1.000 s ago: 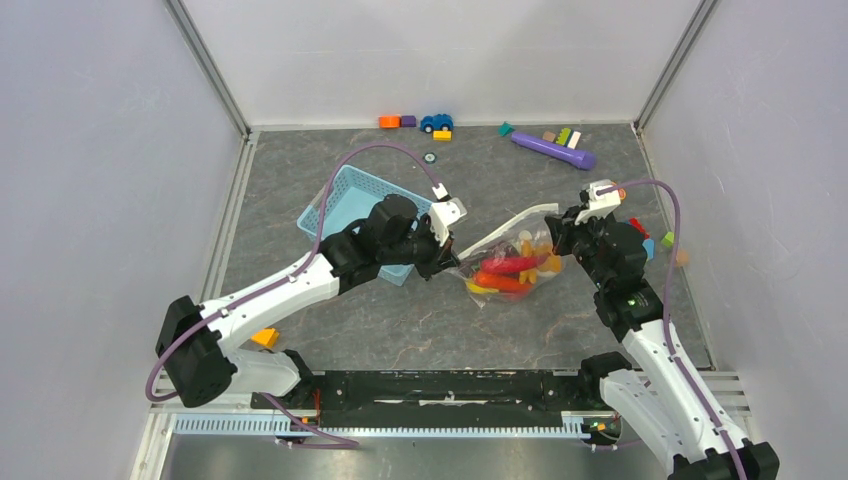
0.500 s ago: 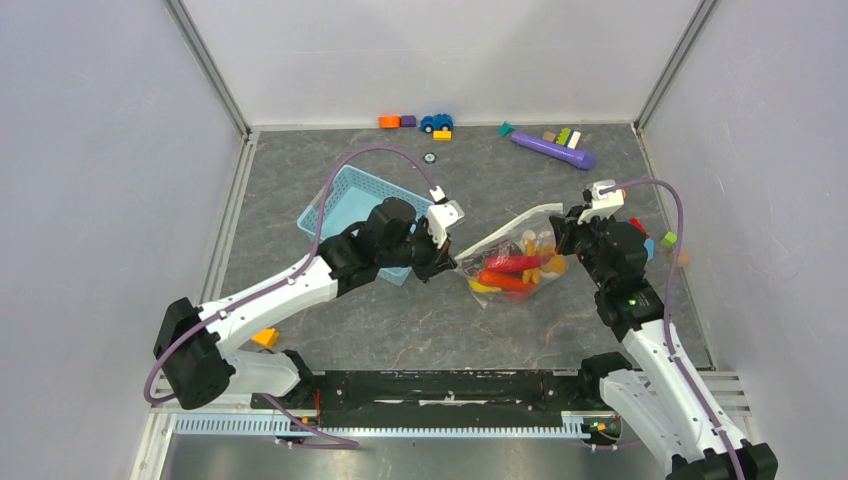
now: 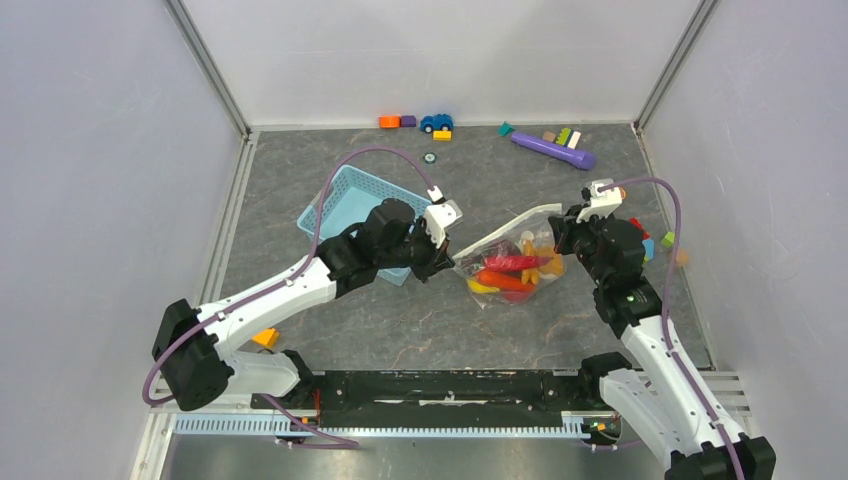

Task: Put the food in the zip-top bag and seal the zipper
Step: Zip the zipper food storage bag at the center of the board, then place the zipper food storage bag at the center of the board.

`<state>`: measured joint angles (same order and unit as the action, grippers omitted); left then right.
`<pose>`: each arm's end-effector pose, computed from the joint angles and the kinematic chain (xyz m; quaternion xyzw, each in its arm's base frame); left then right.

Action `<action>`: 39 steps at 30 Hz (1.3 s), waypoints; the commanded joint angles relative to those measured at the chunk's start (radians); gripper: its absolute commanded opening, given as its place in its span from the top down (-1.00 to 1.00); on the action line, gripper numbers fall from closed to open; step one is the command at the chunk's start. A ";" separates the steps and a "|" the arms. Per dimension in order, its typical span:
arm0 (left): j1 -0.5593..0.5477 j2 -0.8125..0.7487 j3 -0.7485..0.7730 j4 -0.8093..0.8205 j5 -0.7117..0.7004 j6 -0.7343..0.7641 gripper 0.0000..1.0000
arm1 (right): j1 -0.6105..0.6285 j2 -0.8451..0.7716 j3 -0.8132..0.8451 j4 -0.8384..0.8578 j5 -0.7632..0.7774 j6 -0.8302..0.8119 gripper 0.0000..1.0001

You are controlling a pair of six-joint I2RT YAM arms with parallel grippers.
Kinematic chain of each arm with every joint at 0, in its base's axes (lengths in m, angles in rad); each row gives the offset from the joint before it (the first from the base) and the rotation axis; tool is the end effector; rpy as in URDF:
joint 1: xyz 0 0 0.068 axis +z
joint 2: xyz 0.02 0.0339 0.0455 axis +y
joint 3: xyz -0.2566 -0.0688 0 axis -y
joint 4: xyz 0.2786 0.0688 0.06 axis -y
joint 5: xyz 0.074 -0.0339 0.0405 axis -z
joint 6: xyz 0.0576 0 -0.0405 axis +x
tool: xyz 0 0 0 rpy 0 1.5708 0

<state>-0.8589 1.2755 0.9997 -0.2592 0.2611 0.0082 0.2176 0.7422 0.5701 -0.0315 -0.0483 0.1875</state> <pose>0.2117 -0.2681 0.2748 0.4204 0.7547 -0.3056 0.4004 0.2381 0.0555 0.2717 -0.0269 0.7748 0.1454 0.6147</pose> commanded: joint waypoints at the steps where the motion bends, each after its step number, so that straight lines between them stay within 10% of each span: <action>1: 0.006 -0.038 -0.013 -0.055 -0.051 -0.010 0.96 | -0.034 0.005 0.051 0.035 0.087 -0.012 1.00; 25: 0.006 -0.048 -0.014 -0.088 -0.220 0.019 0.91 | -0.055 -0.004 0.051 -0.032 0.080 -0.025 1.00; 29: 0.006 -0.043 0.002 -0.083 -0.199 0.021 0.43 | -0.057 0.000 0.050 -0.032 0.068 -0.024 1.00; 32: 0.007 -0.039 0.009 -0.059 -0.215 0.024 -0.98 | -0.057 0.004 0.051 -0.031 0.062 -0.026 1.00; 39: 0.006 -0.064 0.017 0.025 -0.416 0.002 -0.99 | -0.057 0.034 0.050 -0.031 0.059 -0.031 1.00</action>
<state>-0.8570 1.2591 0.9916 -0.3088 0.0078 0.0177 0.1623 0.7616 0.5861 -0.0921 -0.0158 0.1741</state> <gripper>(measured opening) 0.993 0.006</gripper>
